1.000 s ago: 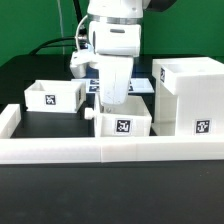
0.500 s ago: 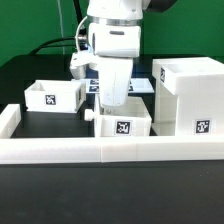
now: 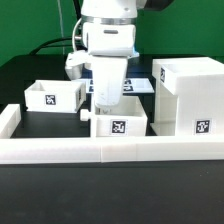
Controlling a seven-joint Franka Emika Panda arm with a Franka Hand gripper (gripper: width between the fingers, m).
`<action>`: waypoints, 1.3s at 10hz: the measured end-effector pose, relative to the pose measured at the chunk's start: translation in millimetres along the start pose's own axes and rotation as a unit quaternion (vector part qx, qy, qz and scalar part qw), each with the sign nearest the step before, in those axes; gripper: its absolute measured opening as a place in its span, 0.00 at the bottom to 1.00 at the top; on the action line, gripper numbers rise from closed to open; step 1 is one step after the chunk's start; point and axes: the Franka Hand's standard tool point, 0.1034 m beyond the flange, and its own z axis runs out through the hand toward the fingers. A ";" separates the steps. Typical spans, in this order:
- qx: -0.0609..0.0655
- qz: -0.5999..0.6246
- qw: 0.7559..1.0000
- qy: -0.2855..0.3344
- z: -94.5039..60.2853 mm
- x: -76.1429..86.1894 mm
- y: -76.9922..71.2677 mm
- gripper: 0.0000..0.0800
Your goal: Assemble drawer
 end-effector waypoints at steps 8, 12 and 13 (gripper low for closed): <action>0.001 0.001 1.000 0.009 4.6 27.8 8.7 0.05; 0.003 0.003 1.000 0.011 5.4 30.4 8.0 0.05; 0.003 0.003 1.000 0.011 5.5 30.3 7.8 0.05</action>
Offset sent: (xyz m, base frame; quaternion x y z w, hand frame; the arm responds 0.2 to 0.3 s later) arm 0.0103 0.0219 -0.0064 0.0179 0.0130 -0.0149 0.9996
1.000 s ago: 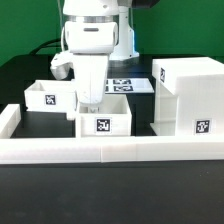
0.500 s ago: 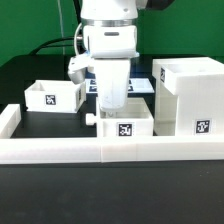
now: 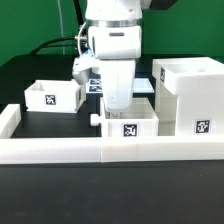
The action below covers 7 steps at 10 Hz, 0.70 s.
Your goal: Assemble drawer
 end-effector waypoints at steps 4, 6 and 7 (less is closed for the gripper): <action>0.010 -0.015 1.000 -0.003 2.4 8.3 1.1 0.05; 0.011 -0.016 1.000 -0.002 6.0 8.8 1.3 0.05; 0.011 -0.017 1.000 -0.002 6.3 10.4 1.4 0.05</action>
Offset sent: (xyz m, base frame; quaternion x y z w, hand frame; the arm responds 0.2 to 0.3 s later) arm 0.0109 0.0121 -0.0039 0.0088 0.0003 -0.0301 0.9995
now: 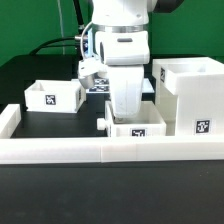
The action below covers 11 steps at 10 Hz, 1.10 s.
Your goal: Assemble drawer
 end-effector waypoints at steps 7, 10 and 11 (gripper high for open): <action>-0.002 0.048 0.999 0.001 -1.1 10.8 2.5 0.05; 0.003 0.060 0.998 0.001 0.7 8.3 0.0 0.05; 0.004 0.060 0.998 0.001 1.0 8.2 -0.3 0.05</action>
Offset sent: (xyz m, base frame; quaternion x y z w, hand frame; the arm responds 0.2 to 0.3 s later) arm 0.0043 0.0136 0.0014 0.0025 -0.0023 0.0054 1.0000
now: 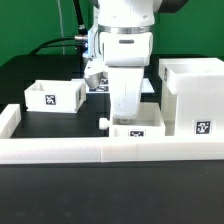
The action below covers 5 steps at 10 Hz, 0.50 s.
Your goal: Assemble drawer
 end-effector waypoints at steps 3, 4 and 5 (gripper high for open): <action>0.000 0.003 1.000 0.001 -1.0 2.2 0.8 0.05; 0.006 0.009 1.000 0.001 -2.1 5.7 0.7 0.05; 0.006 0.008 1.000 0.001 -2.2 6.4 0.7 0.05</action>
Offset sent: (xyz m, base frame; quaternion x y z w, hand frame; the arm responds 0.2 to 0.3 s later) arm 0.0123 0.0197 0.0124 0.0191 0.0146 0.0421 0.9988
